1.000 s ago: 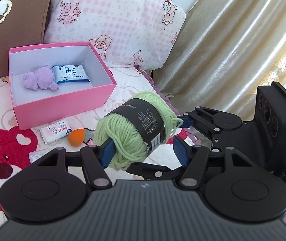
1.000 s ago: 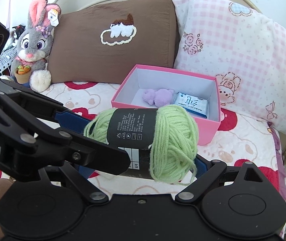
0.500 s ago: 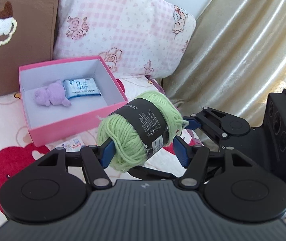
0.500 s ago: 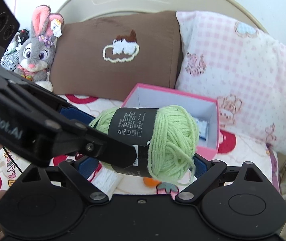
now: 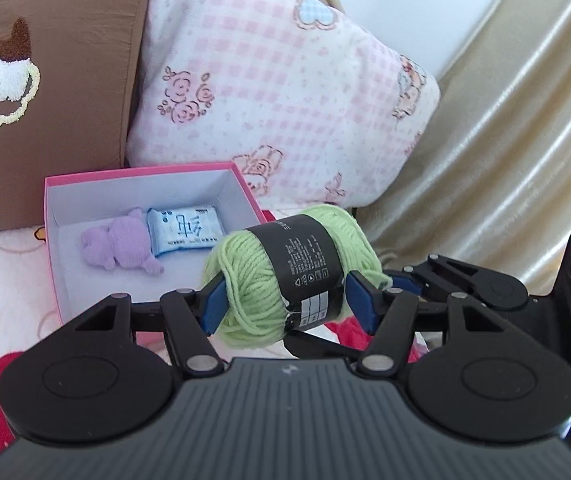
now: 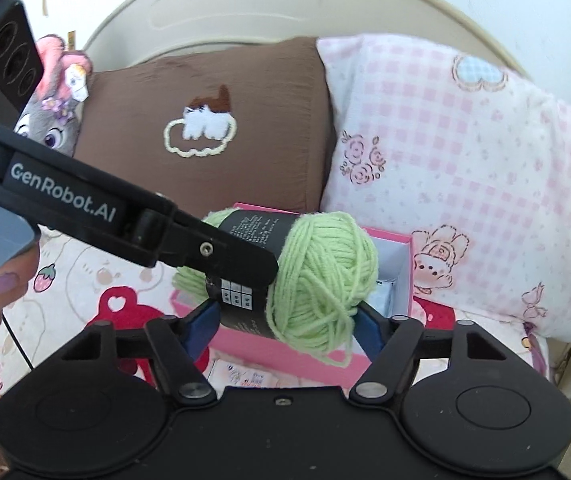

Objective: Organize objects
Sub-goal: 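Lower the yarn ball into the pink box beside the wet-wipes pack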

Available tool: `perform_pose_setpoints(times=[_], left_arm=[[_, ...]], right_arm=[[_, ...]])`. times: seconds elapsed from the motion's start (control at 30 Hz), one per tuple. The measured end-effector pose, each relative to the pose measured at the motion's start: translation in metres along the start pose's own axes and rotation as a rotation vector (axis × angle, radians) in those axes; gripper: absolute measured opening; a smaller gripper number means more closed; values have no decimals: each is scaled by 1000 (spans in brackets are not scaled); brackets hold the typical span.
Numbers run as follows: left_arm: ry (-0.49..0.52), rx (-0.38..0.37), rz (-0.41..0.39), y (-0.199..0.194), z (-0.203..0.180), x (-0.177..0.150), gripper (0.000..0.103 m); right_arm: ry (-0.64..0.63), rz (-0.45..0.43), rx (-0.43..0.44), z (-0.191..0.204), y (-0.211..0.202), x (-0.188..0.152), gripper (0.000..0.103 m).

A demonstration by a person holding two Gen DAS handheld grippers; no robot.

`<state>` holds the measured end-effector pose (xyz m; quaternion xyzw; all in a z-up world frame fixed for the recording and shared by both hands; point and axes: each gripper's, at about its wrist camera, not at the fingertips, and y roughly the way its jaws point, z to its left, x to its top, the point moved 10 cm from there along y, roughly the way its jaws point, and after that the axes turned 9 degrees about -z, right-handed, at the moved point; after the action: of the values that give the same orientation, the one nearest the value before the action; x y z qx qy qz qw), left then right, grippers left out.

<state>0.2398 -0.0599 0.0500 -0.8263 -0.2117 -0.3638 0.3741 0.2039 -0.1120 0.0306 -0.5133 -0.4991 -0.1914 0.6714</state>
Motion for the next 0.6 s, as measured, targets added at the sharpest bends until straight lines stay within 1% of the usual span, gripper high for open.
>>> perform_pose_setpoints(times=[0.1, 0.17, 0.2, 0.27, 0.33, 0.43, 0.6], left_arm=[[3, 28, 1, 19, 13, 6, 60], [-6, 45, 11, 33, 25, 7, 60], [-20, 52, 17, 40, 31, 7, 60], [-34, 54, 30, 56, 43, 8, 60], [-69, 57, 45, 73, 56, 8, 60], [-98, 76, 73, 100, 72, 5, 60], [-157, 102, 135, 140, 96, -8, 60]], right_arm=[[23, 30, 1, -9, 24, -1, 67], [22, 45, -2, -12, 39, -3, 66], [13, 54, -5, -13, 48, -4, 64], [2, 67, -12, -16, 63, -8, 64], [6, 82, -18, -21, 78, -11, 64], [41, 128, -24, -33, 105, -21, 64], [20, 233, -48, -41, 142, -41, 64]])
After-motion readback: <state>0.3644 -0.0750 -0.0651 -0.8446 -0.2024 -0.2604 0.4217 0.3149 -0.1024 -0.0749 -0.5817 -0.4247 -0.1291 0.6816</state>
